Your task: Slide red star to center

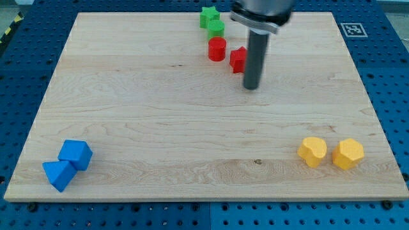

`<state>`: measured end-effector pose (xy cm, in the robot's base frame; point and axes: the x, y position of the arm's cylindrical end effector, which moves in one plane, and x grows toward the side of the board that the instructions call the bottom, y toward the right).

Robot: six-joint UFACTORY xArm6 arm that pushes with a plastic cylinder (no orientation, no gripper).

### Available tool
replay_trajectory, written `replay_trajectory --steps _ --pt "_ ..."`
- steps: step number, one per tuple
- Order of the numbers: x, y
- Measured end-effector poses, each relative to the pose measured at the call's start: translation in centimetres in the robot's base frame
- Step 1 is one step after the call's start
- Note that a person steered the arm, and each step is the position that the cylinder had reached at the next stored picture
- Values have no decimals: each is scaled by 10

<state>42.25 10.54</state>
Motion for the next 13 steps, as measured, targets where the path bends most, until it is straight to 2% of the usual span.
replay_trajectory --steps 1,2,4,5,8,10,11,13 --pt "-14 58" --pt "-86 95" --pt "-192 132" --pt "-231 154" --pt "-228 154" --pt "-97 91" --pt "-84 83" --pt "-82 -13"
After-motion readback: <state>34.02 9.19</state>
